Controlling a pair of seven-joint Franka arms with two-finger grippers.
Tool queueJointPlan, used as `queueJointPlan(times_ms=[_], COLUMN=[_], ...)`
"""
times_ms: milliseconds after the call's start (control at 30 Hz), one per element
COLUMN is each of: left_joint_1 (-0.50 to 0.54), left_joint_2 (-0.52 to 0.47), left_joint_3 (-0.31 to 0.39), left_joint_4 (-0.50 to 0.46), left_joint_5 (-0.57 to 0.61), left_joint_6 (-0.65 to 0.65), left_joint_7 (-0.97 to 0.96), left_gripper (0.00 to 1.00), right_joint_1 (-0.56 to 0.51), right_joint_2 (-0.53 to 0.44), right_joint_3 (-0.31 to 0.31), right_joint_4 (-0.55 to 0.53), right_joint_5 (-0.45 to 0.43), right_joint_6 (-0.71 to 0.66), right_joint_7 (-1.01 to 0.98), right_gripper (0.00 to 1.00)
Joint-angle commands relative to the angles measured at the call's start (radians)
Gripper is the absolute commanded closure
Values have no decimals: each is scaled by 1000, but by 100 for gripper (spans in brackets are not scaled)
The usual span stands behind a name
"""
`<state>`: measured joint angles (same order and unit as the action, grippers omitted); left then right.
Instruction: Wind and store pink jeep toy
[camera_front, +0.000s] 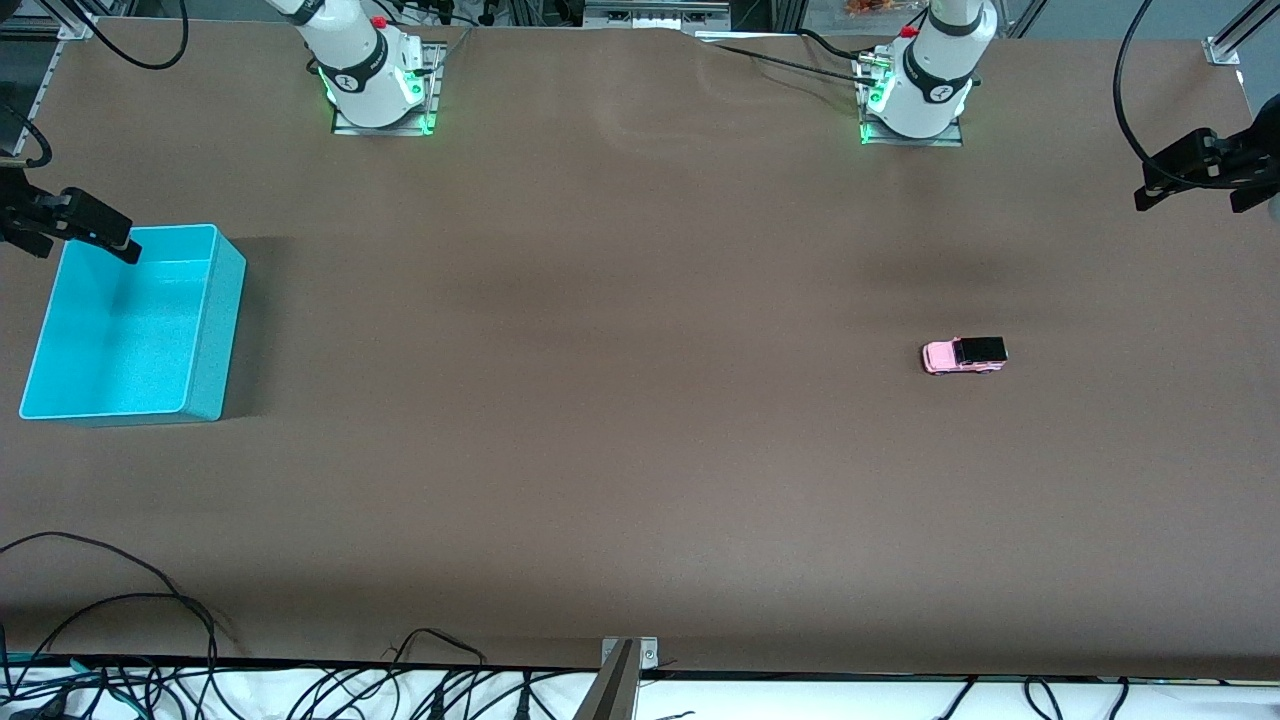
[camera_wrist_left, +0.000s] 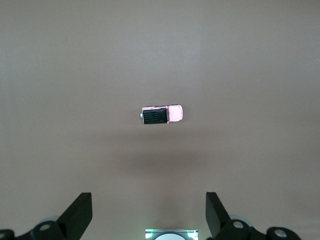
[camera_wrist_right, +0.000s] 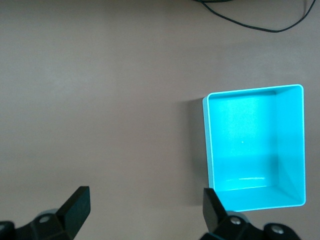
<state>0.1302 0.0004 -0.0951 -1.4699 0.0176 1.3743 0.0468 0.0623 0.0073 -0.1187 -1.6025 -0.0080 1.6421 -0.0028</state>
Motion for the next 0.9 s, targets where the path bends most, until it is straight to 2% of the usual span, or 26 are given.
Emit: queueJointPlan(times_ms=[0, 633, 867], left_joint_1=[12, -1, -11], left_joint_2=[7, 10, 47], left_joint_3=[-3, -8, -12], left_joint_4=[20, 23, 22], left_joint_5=[-19, -19, -22], left_joint_6=[-3, 3, 19], left_joint_7=[13, 11, 11], left_gripper=[0, 0, 0], right_joint_1=[-6, -6, -6], right_joint_2=[7, 11, 11], right_joint_3=[4, 2, 4], right_joint_4=[26, 26, 26], right_joint_5=[8, 8, 8], right_joint_6=[-16, -10, -10], right_joint_7=[-9, -5, -5], right_gripper=[0, 0, 0])
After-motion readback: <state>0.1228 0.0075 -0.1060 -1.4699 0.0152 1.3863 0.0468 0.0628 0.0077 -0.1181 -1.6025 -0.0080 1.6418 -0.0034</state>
